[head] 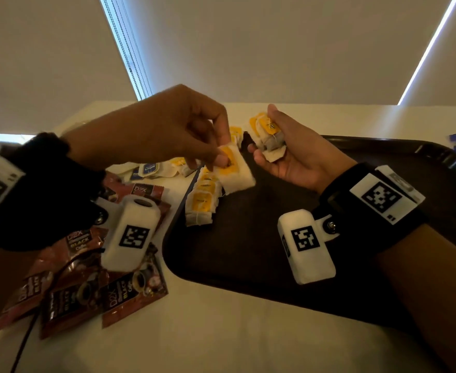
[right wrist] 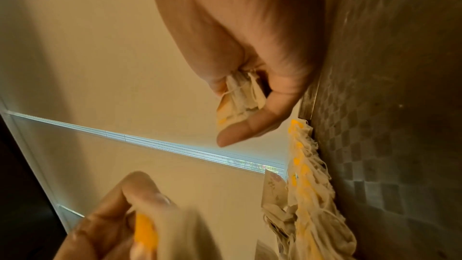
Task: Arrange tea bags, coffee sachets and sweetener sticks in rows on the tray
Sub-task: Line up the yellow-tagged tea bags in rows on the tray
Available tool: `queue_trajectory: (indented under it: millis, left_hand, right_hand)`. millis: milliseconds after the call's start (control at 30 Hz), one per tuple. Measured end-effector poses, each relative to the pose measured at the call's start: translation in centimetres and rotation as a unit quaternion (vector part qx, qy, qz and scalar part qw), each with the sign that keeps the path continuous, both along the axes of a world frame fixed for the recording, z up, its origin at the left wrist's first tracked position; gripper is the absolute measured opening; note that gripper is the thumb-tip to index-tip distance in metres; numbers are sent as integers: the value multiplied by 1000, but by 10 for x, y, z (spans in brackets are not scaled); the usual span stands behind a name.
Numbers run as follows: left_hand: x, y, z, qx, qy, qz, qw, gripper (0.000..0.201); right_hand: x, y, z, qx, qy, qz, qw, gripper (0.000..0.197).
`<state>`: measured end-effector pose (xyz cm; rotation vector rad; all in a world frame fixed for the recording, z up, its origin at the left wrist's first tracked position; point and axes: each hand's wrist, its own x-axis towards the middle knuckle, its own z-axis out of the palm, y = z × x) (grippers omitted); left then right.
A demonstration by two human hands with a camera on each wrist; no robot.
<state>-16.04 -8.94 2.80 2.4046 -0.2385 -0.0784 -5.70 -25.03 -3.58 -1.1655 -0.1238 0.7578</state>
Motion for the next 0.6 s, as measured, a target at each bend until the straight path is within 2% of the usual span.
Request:
queue_trajectory:
  millis: [200,300,433,600]
  left_hand:
    - [-6,18,-16,78,173,-13,982,16]
    - [-3,24,-29,112,220,-18,969,14]
    - [-2,26,-38,139,210,-16,968,12]
    - [2,19,-47,236,114,-20,965,14]
  right_hand:
    - [-3,-1,2,-18,-20,-5,1000,35]
    - [-3,-2,3,-22,-16,-8,1000,36]
    - [-2,-3,3,-20,-8,-12,1000,36]
    - [-1,-4,2,-26,-8,-11,1000,37]
